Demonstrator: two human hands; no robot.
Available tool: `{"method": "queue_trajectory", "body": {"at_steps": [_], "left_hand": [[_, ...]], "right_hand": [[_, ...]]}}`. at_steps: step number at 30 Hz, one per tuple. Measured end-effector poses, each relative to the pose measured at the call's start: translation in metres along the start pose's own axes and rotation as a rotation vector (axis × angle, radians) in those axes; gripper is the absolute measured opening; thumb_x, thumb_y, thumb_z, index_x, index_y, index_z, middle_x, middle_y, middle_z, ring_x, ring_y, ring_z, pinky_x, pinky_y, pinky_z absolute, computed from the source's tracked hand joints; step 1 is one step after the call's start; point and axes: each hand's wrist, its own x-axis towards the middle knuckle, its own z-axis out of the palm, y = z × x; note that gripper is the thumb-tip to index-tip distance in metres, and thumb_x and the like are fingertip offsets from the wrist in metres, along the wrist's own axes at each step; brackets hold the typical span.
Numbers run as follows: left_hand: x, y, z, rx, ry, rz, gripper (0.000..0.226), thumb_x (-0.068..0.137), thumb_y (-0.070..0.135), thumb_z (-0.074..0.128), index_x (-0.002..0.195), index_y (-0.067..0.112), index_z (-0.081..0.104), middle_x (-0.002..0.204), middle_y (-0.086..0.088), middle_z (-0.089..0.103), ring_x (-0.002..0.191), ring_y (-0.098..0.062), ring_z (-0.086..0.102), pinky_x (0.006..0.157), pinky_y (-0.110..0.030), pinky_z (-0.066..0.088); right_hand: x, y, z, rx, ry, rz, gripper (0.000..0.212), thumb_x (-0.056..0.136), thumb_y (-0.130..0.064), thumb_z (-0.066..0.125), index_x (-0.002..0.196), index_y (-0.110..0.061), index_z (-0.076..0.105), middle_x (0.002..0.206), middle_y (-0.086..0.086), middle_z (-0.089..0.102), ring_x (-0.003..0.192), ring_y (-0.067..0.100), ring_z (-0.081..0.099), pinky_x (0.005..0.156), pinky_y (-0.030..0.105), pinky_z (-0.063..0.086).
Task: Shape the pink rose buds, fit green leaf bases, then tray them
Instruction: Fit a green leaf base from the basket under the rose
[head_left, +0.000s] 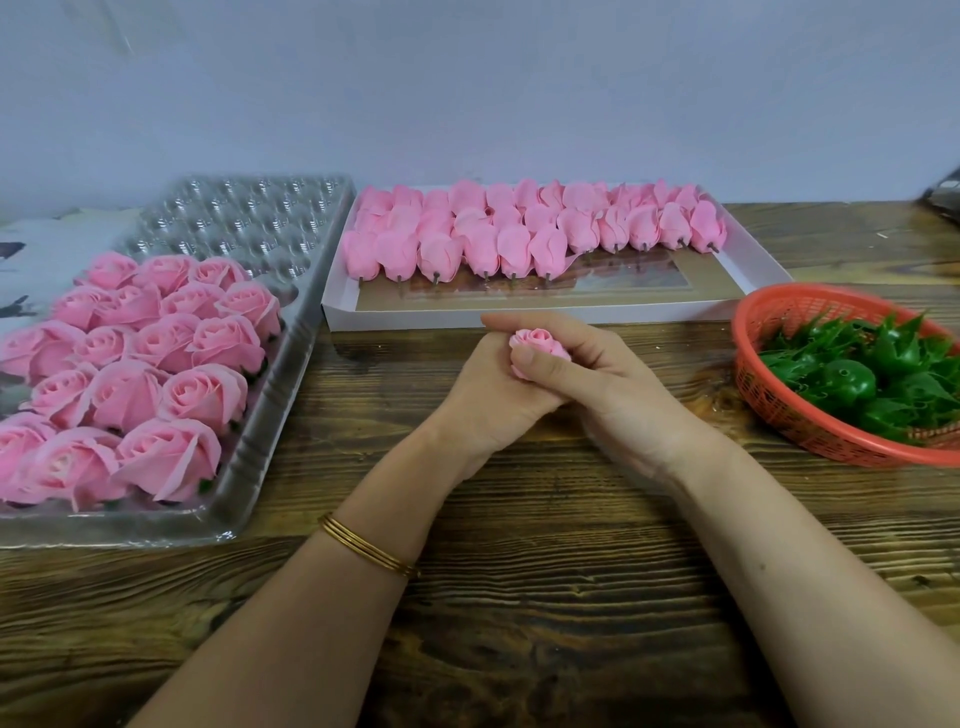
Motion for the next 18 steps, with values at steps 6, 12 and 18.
{"method": "queue_trajectory", "body": {"at_steps": [6, 12, 18], "left_hand": [[0.001, 0.001, -0.002, 0.057, -0.029, -0.031, 0.004, 0.085, -0.008, 0.064, 0.089, -0.008, 0.066, 0.091, -0.027, 0.067, 0.084, -0.025, 0.064, 0.079, -0.05, 0.054], [0.001, -0.002, 0.001, 0.044, 0.006, -0.005, 0.024, 0.082, 0.001, 0.073, 0.077, 0.025, 0.072, 0.076, 0.001, 0.073, 0.075, -0.006, 0.064, 0.072, -0.024, 0.051], [0.002, -0.004, 0.002, 0.126, 0.021, -0.003, 0.008, 0.08, 0.004, 0.076, 0.085, 0.002, 0.07, 0.084, -0.016, 0.072, 0.076, -0.016, 0.061, 0.075, -0.044, 0.053]], "right_hand": [[-0.003, 0.0, -0.004, -0.294, 0.032, 0.018, 0.049, 0.08, -0.038, 0.068, 0.129, -0.033, 0.061, 0.127, 0.002, 0.063, 0.124, 0.009, 0.054, 0.114, 0.039, 0.037], [0.002, -0.006, -0.009, -0.016, 0.259, -0.059, 0.029, 0.083, -0.033, 0.059, 0.105, -0.021, 0.073, 0.103, -0.004, 0.075, 0.104, 0.008, 0.067, 0.096, 0.029, 0.049], [0.001, -0.003, 0.001, -0.195, 0.485, -0.24, 0.013, 0.093, -0.015, 0.063, 0.09, -0.011, 0.075, 0.087, 0.0, 0.075, 0.086, 0.006, 0.068, 0.081, 0.02, 0.05]]}}
